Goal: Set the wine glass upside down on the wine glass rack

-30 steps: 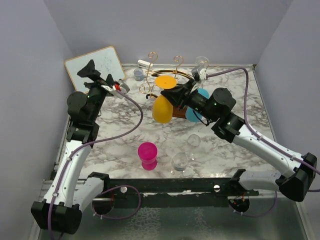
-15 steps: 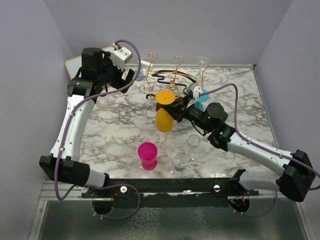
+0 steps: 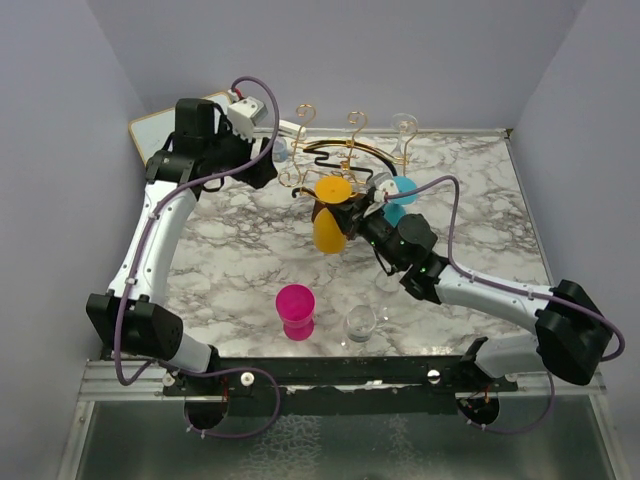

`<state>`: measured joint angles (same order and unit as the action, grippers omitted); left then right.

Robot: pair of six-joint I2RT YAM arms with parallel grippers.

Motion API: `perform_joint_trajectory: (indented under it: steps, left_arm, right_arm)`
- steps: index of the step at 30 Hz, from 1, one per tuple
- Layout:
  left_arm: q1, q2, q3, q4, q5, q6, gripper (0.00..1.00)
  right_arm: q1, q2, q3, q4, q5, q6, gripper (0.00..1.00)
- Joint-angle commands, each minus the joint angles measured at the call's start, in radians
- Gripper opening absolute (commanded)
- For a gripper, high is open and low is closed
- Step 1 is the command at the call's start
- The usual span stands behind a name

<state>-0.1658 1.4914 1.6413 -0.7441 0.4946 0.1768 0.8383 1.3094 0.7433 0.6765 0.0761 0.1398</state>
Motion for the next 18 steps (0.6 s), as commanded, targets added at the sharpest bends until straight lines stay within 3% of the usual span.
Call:
perform_joint_trajectory:
  steps: [1, 5, 7, 12, 18]
  left_arm:
    - [-0.005, -0.058, -0.026, 0.120, -0.060, -0.051, 0.81]
    - [-0.005, -0.023, -0.011, 0.132, 0.004, -0.082, 0.80]
    - [-0.004, 0.008, 0.010, 0.116, 0.047, -0.093, 0.75]
    - [-0.005, 0.082, 0.065, 0.076, 0.097, -0.090, 0.43]
    - [-0.005, 0.125, 0.103, 0.061, 0.163, -0.122, 0.42]
  right_arm:
    - [0.038, 0.036, 0.024, 0.043, 0.141, -0.058, 0.01]
    - [0.042, 0.055, 0.017, 0.073, 0.109, -0.061, 0.01]
    - [0.042, 0.072, 0.013, 0.084, 0.127, -0.062, 0.01]
    - [0.042, 0.120, 0.005, 0.155, 0.212, -0.089, 0.01]
    - [0.042, 0.171, -0.021, 0.295, 0.316, -0.109, 0.01]
